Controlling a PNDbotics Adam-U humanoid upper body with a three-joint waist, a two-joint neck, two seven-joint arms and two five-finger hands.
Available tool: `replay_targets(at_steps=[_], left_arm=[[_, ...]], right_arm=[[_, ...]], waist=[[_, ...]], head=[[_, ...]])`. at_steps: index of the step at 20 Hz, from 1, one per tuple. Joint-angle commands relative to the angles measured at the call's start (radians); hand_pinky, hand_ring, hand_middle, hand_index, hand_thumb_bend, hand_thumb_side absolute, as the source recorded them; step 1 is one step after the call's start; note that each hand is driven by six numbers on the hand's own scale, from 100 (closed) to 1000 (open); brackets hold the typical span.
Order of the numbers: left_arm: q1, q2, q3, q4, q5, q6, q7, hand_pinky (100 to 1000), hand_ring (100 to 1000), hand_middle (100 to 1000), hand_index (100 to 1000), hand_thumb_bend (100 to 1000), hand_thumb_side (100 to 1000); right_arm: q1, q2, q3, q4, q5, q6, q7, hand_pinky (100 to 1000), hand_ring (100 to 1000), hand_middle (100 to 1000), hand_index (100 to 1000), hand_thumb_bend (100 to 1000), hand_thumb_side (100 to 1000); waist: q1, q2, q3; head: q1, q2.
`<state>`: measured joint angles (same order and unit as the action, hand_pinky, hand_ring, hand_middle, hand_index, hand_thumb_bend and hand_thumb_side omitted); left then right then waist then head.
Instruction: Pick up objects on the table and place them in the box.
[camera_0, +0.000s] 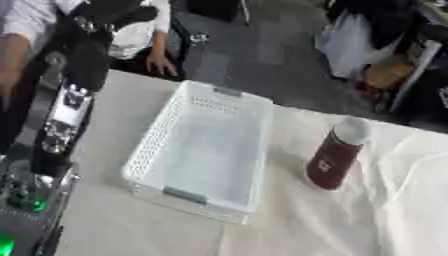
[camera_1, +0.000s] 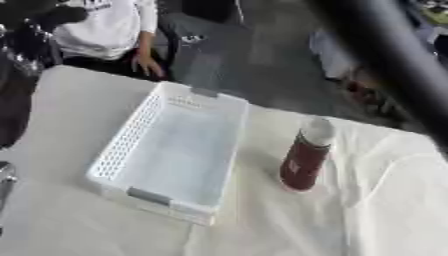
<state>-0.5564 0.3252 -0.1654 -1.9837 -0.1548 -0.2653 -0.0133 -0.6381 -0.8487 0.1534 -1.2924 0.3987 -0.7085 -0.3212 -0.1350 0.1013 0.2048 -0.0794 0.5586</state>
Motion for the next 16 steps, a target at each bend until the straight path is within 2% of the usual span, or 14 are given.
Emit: replay_targets(at_steps=[1, 8, 16], left_arm=[[-0.011, 0.015, 0.002, -0.016, -0.006, -0.002, -0.003, 998, 842, 890, 913, 549, 1000], [-0.016, 0.012, 0.001, -0.016, -0.005, -0.002, -0.004, 998, 842, 890, 913, 550, 1000], [-0.022, 0.007, -0.001, -0.016, -0.003, -0.003, -0.004, 998, 841, 890, 912, 550, 1000]], right_arm=[[0.006, -0.043, 0.003, -0.043, -0.019, 0.012, 0.038, 941, 892, 915, 966, 100, 1000], [0.032, -0.011, 0.019, -0.057, -0.011, 0.014, 0.086, 934, 884, 908, 965, 100, 1000], [0.028, 0.054, 0.027, 0.029, 0.020, -0.002, 0.096, 928, 869, 889, 966, 100, 1000]], waist=[[0.004, -0.018, -0.001], [0.004, -0.014, 0.004], [0.004, -0.012, 0.012]], head=[[-0.005, 0.000], [-0.009, -0.002], [-0.008, -0.008]])
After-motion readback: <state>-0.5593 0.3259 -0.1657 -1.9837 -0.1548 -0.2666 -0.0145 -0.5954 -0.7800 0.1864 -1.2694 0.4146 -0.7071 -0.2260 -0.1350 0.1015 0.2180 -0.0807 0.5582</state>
